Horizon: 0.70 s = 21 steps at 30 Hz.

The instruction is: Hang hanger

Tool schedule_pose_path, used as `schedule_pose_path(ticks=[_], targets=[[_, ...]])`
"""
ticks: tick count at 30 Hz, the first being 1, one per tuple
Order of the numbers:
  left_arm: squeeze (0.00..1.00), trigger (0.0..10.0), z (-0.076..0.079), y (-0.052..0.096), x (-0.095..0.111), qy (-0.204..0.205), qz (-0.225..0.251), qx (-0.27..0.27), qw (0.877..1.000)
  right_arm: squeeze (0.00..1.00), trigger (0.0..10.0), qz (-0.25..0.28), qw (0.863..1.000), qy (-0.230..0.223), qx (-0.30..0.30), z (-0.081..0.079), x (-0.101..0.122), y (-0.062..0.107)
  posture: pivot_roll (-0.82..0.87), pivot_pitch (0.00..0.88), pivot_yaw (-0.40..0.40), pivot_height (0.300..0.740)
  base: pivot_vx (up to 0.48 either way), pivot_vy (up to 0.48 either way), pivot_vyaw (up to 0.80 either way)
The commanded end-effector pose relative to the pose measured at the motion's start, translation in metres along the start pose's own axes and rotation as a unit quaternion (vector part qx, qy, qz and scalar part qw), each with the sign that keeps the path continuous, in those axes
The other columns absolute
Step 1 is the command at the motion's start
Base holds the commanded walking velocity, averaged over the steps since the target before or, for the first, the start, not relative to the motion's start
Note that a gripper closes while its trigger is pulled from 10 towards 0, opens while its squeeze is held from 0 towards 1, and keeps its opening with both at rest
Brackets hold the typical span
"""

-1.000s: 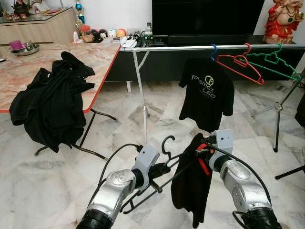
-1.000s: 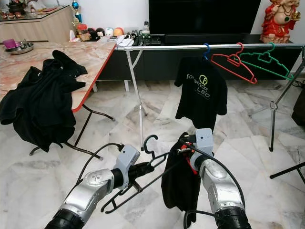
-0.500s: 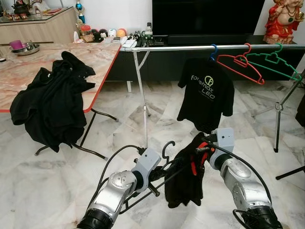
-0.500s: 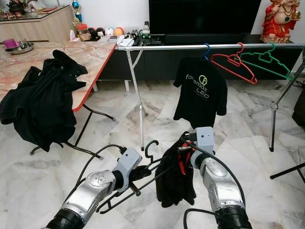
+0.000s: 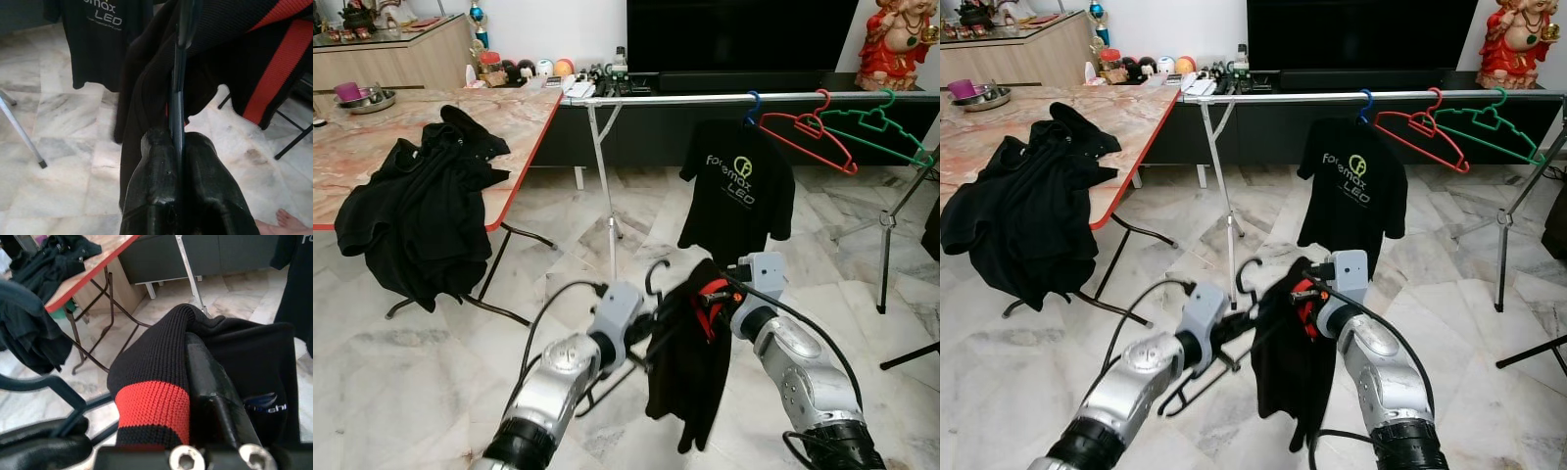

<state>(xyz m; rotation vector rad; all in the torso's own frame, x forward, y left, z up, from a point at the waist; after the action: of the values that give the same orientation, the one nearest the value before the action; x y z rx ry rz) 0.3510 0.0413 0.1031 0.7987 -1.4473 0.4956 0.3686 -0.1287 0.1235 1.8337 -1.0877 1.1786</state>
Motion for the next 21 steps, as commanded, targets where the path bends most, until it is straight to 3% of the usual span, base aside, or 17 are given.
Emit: schedule_pose_path(ticks=[1, 4, 6, 9, 13, 21], targets=[[0.00, 10.0, 0.004, -0.001, 0.002, 0.005, 0.006, -0.011, 1.000, 0.00, 10.0, 0.021, 1.000, -0.011, 0.020, -0.008, 0.013, -0.002, 0.05, 0.037, 0.005, 0.740, 0.000, 0.000, 0.00], [0.00, 10.0, 0.018, 0.001, -0.007, -0.002, -0.011, -0.053, 0.999, 0.00, 10.0, 0.033, 0.998, -0.039, 0.039, -0.015, 0.021, 0.000, 0.04, 0.039, 0.005, 0.740, 0.000, 0.000, 0.00], [0.00, 10.0, 0.021, 0.003, -0.013, -0.005, -0.025, -0.065, 0.998, 0.00, 10.0, 0.026, 0.999, -0.010, 0.019, -0.008, 0.017, 0.000, 0.04, 0.039, 0.005, 0.740, 0.000, 0.000, 0.00], [0.00, 10.0, 0.020, 0.006, -0.020, -0.016, -0.040, -0.067, 0.997, 0.00, 10.0, 0.011, 0.999, 0.003, -0.031, 0.011, 0.008, 0.002, 0.05, 0.041, 0.003, 0.740, 0.000, 0.000, 0.00], [0.00, 10.0, 0.015, 0.006, -0.019, -0.013, -0.037, -0.055, 0.998, 0.00, 10.0, 0.008, 0.999, 0.000, -0.035, 0.014, 0.006, 0.003, 0.05, 0.041, 0.003, 0.740, 0.000, 0.000, 0.00], [0.00, 10.0, 0.019, 0.002, -0.012, -0.008, -0.027, -0.066, 0.997, 0.00, 10.0, 0.016, 0.998, -0.005, 0.057, -0.019, 0.014, 0.003, 0.05, 0.039, 0.004, 0.740, 0.000, 0.000, 0.00]])
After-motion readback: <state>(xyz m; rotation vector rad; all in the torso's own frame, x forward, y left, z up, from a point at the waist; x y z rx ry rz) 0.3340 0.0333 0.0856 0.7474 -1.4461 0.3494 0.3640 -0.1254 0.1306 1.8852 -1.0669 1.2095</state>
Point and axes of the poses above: a point about 5 cm out from each wrist's last joint towards the gripper, its own y axis pointing back from the gripper into the wrist, its own x axis along the axis of the wrist's last joint, z = x × y, the point moved 3 cm from there along -y, pointing out of the wrist towards the gripper, and after that the axes turned 6 degrees about -y, right-handed, at the moved point
